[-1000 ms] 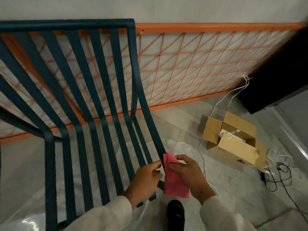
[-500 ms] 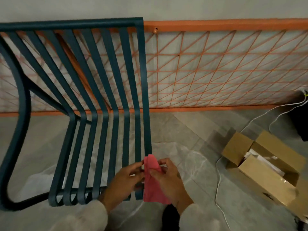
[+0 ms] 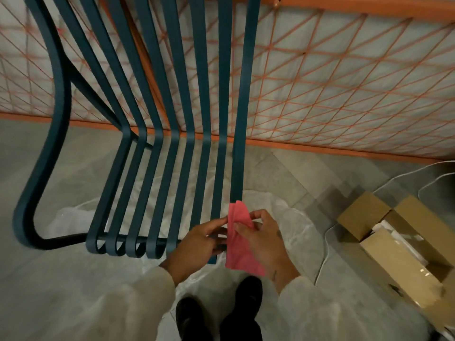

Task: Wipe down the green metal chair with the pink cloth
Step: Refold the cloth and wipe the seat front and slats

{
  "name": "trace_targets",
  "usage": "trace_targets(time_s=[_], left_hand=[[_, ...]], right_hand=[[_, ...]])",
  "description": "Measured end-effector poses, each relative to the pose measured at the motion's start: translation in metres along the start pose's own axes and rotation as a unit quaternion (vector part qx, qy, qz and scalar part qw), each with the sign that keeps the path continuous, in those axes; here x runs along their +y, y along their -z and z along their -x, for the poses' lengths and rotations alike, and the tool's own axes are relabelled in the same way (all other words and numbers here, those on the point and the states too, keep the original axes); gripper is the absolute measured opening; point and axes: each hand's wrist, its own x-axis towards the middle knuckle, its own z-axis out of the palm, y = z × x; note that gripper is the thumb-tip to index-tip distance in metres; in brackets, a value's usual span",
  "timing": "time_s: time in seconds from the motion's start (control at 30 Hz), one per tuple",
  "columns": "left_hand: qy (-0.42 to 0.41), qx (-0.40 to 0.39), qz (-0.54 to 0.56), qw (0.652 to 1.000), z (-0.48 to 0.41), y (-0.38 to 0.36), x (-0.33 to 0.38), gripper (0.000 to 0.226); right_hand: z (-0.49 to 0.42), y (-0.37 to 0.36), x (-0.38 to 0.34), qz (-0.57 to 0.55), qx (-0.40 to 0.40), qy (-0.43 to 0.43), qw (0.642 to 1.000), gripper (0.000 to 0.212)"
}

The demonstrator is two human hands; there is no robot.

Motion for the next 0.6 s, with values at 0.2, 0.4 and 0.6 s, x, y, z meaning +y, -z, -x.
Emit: trace_targets(time_s=[0.2, 0.4, 0.6], left_hand=[[-0.013, -0.021, 0.016, 1.000, -0.003, 0.003, -0.002, 0.055], [-0.008, -0.043, 0.009, 0.999, -0.002, 0.005, -0.010, 0.059], [-0.016, -0.045, -0.015, 0.999, -0.002, 0.007, -0.009, 0.054]], right_hand=[[-0.015, -0.002, -0.030, -0.015, 0.031, 0.006, 0.999, 0.027], [-0.002, -0.003, -0.027, 0.041, 0.027, 0.015, 0.999, 0.024], [0.017, -0.005, -0.020, 0.057, 0.046, 0.012, 0.997, 0.024]])
